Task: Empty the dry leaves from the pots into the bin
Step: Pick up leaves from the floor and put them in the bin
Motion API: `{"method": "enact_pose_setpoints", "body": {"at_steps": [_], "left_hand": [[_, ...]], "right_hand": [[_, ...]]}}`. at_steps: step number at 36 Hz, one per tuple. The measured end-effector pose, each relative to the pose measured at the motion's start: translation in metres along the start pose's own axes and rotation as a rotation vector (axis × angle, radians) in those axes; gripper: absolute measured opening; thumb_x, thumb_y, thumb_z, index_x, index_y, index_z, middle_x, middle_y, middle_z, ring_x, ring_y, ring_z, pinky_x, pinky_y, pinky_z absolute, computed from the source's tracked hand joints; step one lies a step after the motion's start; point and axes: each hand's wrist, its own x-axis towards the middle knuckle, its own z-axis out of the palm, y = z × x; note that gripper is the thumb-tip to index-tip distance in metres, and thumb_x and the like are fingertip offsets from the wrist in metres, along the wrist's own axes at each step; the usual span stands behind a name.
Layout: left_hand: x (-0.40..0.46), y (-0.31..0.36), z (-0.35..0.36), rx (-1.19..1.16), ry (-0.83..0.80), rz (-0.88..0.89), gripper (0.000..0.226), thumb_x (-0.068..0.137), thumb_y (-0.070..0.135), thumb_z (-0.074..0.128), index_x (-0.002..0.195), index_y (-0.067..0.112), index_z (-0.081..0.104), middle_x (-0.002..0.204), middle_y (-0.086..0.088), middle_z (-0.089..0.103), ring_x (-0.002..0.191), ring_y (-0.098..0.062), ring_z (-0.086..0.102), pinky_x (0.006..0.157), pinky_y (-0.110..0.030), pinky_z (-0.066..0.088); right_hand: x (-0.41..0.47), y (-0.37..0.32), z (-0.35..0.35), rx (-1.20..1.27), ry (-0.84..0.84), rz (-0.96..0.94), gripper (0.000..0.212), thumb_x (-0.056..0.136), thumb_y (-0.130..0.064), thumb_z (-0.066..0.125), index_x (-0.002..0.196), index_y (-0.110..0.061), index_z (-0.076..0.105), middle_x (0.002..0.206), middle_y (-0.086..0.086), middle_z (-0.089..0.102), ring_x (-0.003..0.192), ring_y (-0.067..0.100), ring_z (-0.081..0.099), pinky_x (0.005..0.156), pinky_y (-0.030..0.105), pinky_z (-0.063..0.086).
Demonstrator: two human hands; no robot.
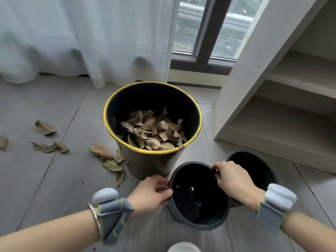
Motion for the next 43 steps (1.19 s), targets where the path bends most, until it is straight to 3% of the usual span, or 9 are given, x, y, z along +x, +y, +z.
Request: {"method": "enact_pose_setpoints", "body": {"at_steps": [9, 15, 19, 24, 27, 32, 39, 41, 43], "left_hand": [[-0.01, -0.037, -0.04, 0.356, 0.103, 0.115, 0.011, 0.09, 0.023, 0.058, 0.099, 0.023, 0.065, 0.095, 0.005, 0.07, 0.086, -0.006, 0.066, 0.071, -0.011, 0.05], [-0.018, -0.084, -0.091, 0.468, 0.405, 0.025, 0.021, 0.083, 0.03, 0.067, 0.076, 0.039, 0.049, 0.087, 0.011, 0.066, 0.083, -0.005, 0.064, 0.077, -0.022, 0.051], [-0.019, -0.102, -0.113, 0.503, 0.519, -0.022, 0.018, 0.084, 0.031, 0.066, 0.096, 0.031, 0.053, 0.099, 0.012, 0.059, 0.096, -0.009, 0.06, 0.084, -0.029, 0.051], [-0.009, -0.118, -0.131, 0.742, 0.438, -0.064, 0.056, 0.086, 0.037, 0.062, 0.134, 0.022, 0.038, 0.135, 0.006, 0.04, 0.127, -0.011, 0.04, 0.098, -0.025, 0.04], [0.006, -0.115, -0.138, 0.877, 0.39, -0.056, 0.07, 0.087, 0.038, 0.06, 0.145, 0.02, 0.023, 0.148, 0.002, 0.025, 0.138, -0.015, 0.025, 0.108, -0.028, 0.035], [0.041, -0.108, -0.164, 1.028, 0.352, 0.014, 0.085, 0.087, 0.037, 0.061, 0.151, 0.019, 0.008, 0.159, 0.0, 0.001, 0.147, -0.017, 0.001, 0.115, -0.036, 0.027], [0.09, -0.098, -0.2, 1.217, 0.146, 0.102, 0.095, 0.082, 0.044, 0.065, 0.151, 0.032, 0.0, 0.159, 0.001, -0.015, 0.146, -0.028, -0.014, 0.116, -0.055, 0.013], [0.099, -0.1, -0.207, 1.198, 0.093, 0.096, 0.09, 0.083, 0.045, 0.064, 0.15, 0.036, 0.005, 0.16, 0.002, -0.007, 0.147, -0.029, -0.009, 0.115, -0.055, 0.014], [0.103, -0.106, -0.213, 1.156, 0.064, 0.099, 0.083, 0.084, 0.045, 0.063, 0.149, 0.037, 0.012, 0.16, 0.004, 0.001, 0.147, -0.027, -0.002, 0.116, -0.054, 0.016]], "right_hand": [[-0.019, -0.039, -0.022, 0.114, 0.237, -0.295, 0.026, 0.096, -0.035, 0.045, 0.116, -0.028, 0.06, 0.11, -0.012, 0.061, 0.104, 0.013, 0.06, 0.081, 0.025, 0.046], [-0.023, -0.122, 0.001, 0.152, -0.121, -0.655, 0.037, 0.095, -0.043, 0.044, 0.128, -0.028, 0.052, 0.121, -0.009, 0.057, 0.11, 0.015, 0.056, 0.092, 0.028, 0.045], [-0.001, -0.175, 0.038, 0.081, -0.317, -0.598, 0.044, 0.095, -0.034, 0.05, 0.134, -0.015, 0.043, 0.132, 0.006, 0.048, 0.122, 0.027, 0.049, 0.1, 0.038, 0.042], [0.033, -0.228, 0.082, -0.214, -0.142, -0.649, 0.054, 0.092, 0.004, 0.035, 0.145, -0.002, 0.031, 0.142, 0.027, 0.037, 0.123, 0.039, 0.048, 0.085, 0.039, 0.05], [0.056, -0.243, 0.105, -0.316, -0.056, -0.631, 0.047, 0.072, -0.011, 0.039, 0.101, -0.014, 0.077, 0.101, 0.022, 0.071, 0.085, 0.033, 0.071, 0.056, 0.03, 0.055], [0.091, -0.274, 0.128, -0.219, 0.065, -0.547, 0.053, 0.07, -0.019, 0.03, 0.091, -0.008, 0.078, 0.095, 0.026, 0.071, 0.079, 0.04, 0.071, 0.05, 0.034, 0.056], [0.119, -0.297, 0.133, -0.002, 0.07, -0.405, 0.065, 0.036, -0.02, 0.089, 0.094, 0.005, 0.073, 0.088, 0.034, 0.069, 0.059, 0.041, 0.068, 0.028, 0.026, 0.042], [0.115, -0.303, 0.116, -0.011, -0.008, -0.337, 0.067, 0.047, -0.013, 0.085, 0.107, 0.009, 0.067, 0.101, 0.039, 0.064, 0.074, 0.044, 0.069, 0.037, 0.031, 0.049], [0.115, -0.307, 0.108, -0.015, -0.15, -0.258, 0.078, 0.078, -0.014, 0.074, 0.141, 0.009, 0.034, 0.139, 0.044, 0.03, 0.121, 0.049, 0.048, 0.079, 0.038, 0.054]]}}
